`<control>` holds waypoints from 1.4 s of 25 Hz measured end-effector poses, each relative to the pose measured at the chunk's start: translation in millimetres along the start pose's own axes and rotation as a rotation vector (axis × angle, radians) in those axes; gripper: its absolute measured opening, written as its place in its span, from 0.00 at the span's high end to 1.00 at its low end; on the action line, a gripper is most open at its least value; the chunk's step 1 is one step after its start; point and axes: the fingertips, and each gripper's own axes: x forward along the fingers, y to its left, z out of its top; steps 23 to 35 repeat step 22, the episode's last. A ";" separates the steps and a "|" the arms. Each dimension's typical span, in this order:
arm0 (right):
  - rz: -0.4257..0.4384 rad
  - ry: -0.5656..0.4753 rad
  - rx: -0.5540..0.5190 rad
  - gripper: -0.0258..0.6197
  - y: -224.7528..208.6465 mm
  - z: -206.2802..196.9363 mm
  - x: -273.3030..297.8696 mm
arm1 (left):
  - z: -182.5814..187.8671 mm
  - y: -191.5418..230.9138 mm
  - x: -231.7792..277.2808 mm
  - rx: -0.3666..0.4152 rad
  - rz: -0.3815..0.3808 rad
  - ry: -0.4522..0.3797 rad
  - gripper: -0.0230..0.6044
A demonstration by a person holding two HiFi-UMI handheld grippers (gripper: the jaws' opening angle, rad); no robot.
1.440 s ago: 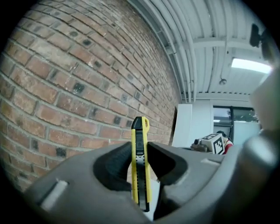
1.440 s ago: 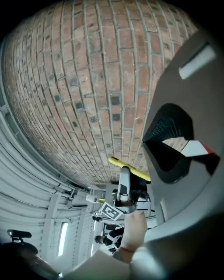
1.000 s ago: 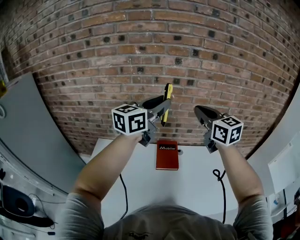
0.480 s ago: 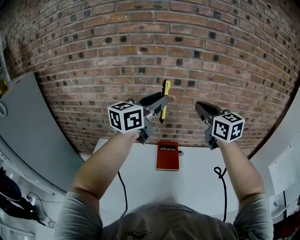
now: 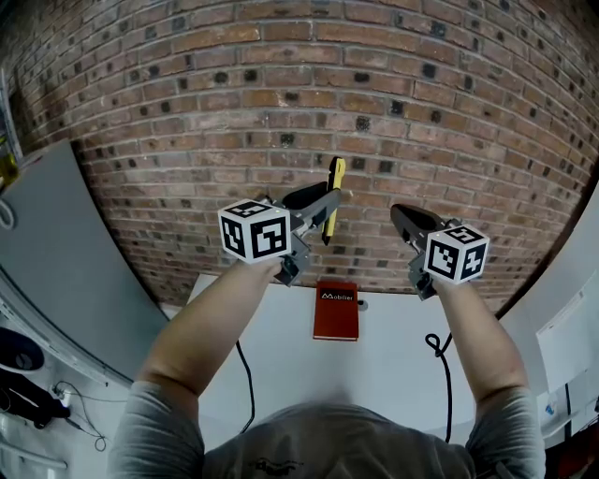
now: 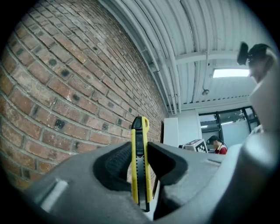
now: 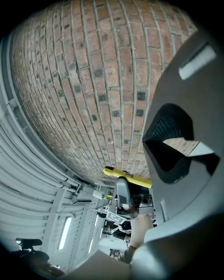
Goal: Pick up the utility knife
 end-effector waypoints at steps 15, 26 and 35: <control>0.011 0.010 -0.013 0.95 5.5 -3.4 1.9 | 0.2 -0.4 1.9 0.000 -0.011 0.004 0.78; 0.009 0.010 -0.008 0.95 2.3 -4.3 0.6 | -1.2 0.8 4.8 -0.005 -0.011 0.006 0.78; 0.009 0.010 -0.008 0.95 2.3 -4.3 0.6 | -1.2 0.8 4.8 -0.005 -0.011 0.006 0.78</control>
